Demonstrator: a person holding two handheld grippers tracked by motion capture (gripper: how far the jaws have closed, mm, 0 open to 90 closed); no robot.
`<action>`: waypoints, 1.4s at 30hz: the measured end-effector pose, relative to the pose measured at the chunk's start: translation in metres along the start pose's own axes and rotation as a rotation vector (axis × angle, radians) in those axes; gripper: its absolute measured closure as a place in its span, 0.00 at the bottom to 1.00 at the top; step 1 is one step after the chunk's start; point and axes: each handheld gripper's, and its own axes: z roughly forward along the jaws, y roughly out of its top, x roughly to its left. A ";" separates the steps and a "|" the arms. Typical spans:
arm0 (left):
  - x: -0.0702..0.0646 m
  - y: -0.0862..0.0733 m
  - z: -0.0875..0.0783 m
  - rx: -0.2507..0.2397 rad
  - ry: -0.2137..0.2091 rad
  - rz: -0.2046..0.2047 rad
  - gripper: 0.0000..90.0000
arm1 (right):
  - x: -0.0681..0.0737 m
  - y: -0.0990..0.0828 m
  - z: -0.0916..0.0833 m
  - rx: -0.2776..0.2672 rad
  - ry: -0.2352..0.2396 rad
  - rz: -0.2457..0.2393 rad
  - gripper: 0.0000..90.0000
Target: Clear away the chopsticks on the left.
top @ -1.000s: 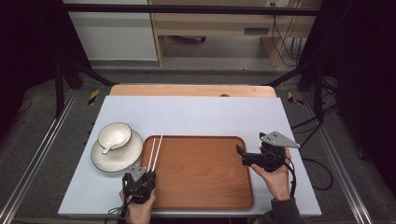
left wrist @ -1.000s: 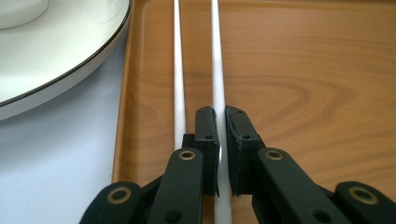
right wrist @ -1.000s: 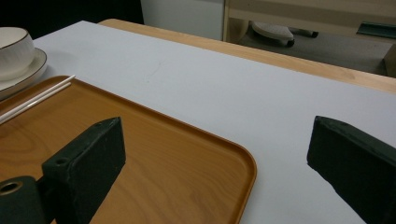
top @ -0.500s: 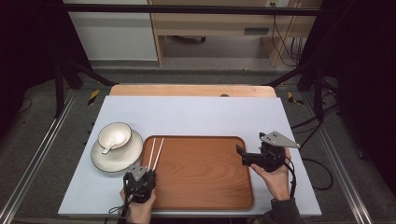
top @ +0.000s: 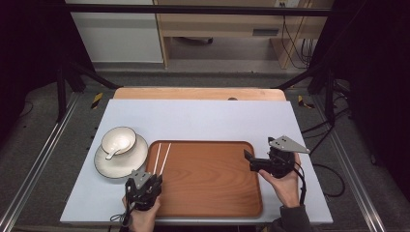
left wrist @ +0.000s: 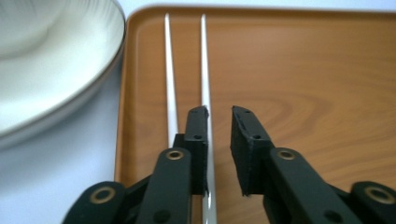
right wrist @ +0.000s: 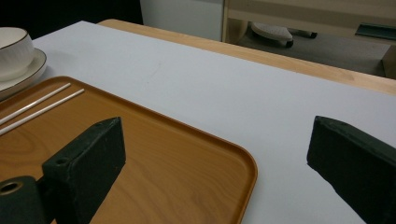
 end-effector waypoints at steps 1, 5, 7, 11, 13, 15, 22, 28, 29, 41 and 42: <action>0.001 0.003 -0.003 -0.008 -0.016 0.000 0.82 | 0.000 0.000 0.000 0.000 -0.001 0.001 0.05; 0.003 0.018 -0.012 -0.053 -0.080 0.021 0.74 | -0.001 0.000 0.000 -0.001 -0.003 0.002 0.05; 0.006 0.027 -0.016 -0.073 -0.095 0.064 0.70 | -0.001 0.000 0.000 0.000 -0.005 0.003 0.05; 0.014 0.043 -0.022 -0.085 -0.179 0.088 0.61 | -0.001 -0.001 0.000 -0.003 -0.003 0.007 0.05; 0.019 0.050 -0.024 -0.087 -0.206 0.111 0.56 | -0.001 -0.001 0.000 -0.005 -0.007 0.004 0.05; 0.023 0.057 -0.025 -0.082 -0.237 0.138 0.51 | -0.002 0.000 -0.001 -0.010 -0.006 0.006 0.05; 0.035 0.071 -0.025 -0.047 -0.298 0.235 0.35 | -0.001 0.001 -0.003 -0.018 -0.007 0.007 0.05; 0.055 0.071 -0.030 -0.054 -0.290 0.242 0.26 | -0.003 0.000 -0.003 -0.016 -0.011 0.012 0.05; 0.059 0.072 -0.031 -0.062 -0.291 0.232 0.26 | -0.003 0.000 -0.003 -0.014 -0.011 0.014 0.05; 0.087 0.065 -0.033 -0.073 -0.300 0.246 0.21 | -0.005 -0.005 0.000 0.004 -0.017 0.016 0.05; 0.088 0.063 -0.032 -0.071 -0.298 0.244 0.21 | -0.005 -0.005 0.001 0.006 -0.018 0.014 0.05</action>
